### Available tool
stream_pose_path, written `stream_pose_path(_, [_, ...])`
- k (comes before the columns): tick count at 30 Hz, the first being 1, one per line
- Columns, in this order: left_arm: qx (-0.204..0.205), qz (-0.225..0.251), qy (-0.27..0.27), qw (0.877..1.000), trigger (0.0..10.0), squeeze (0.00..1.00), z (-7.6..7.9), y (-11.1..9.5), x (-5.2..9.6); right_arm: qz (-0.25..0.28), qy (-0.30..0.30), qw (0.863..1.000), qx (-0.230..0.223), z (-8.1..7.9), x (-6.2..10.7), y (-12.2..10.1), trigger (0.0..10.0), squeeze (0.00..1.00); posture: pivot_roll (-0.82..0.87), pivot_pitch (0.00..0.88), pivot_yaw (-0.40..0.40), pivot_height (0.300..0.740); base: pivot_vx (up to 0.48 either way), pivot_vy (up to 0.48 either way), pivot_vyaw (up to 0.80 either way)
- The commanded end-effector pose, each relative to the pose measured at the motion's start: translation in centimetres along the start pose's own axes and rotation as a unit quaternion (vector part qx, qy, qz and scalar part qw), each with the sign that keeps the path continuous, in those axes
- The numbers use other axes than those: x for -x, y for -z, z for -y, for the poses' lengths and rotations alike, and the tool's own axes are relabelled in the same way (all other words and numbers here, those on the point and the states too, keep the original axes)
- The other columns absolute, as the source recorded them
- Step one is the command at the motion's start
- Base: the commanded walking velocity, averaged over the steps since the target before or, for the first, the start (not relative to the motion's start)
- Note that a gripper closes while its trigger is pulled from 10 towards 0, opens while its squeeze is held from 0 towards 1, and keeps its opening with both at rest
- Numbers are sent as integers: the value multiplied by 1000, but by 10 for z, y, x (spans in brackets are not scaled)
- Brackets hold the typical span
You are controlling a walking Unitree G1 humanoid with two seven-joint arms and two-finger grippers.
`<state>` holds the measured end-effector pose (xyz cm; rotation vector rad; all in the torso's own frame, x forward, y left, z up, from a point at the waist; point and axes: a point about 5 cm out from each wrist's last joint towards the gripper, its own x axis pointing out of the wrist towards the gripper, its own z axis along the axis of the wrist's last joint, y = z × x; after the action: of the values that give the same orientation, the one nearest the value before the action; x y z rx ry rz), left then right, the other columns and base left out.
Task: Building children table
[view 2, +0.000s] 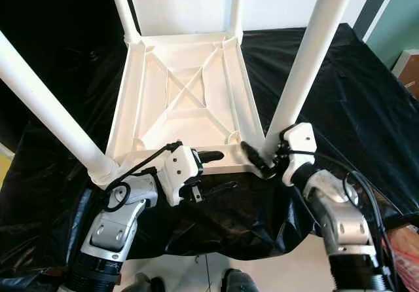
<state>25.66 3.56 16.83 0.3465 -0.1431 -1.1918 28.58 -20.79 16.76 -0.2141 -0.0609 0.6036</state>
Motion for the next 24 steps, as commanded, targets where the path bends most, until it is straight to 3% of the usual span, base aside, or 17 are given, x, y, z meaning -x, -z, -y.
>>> stream_pose_path(1, [0, 0, -96, 995, 10000, 0, -9, 1, -2, -12, -27, 1000, 1, -3, -3, 5, 2039, 0, -139, 109, 29, 740, 0, 0, 0])
stream_pose_path(2, [-1, 0, -97, 995, 10000, 0, -10, 0, -1, -14, -29, 999, 2, 0, -2, 6, 0, 0, -137, 110, 26, 740, 0, 0, 0])
stream_pose_path(11, [-2, 1, -108, 994, 10000, 0, -13, 0, 0, -21, -36, 999, -7, 2, -1, 11, 0, 0, -134, 112, 21, 740, 0, 0, 0])
stream_pose_path(12, [-3, 0, -109, 994, 10000, 0, -13, 0, 0, -22, -30, 999, -10, 1, -1, 12, 10000, 0, -135, 113, 21, 740, 0, 0, 0])
stream_pose_path(17, [-3, 1, -110, 994, 10000, 0, -14, 0, 0, -16, -14, 1000, -10, -1, -2, 13, 10000, 0, -138, 115, 22, 740, 0, 0, 0])
stream_pose_path(22, [-3, 2, -108, 994, 10000, 0, -14, 0, 0, -12, 41, 999, -17, -6, -5, 14, 10000, 0, -145, 116, 28, 740, 0, 0, 0])
stream_pose_path(24, [-3, 2, -106, 994, 10000, 0, -14, 0, -1, -19, 93, 995, -21, -8, -7, 16, 10000, 0, -151, 118, 32, 740, 0, 0, 0])
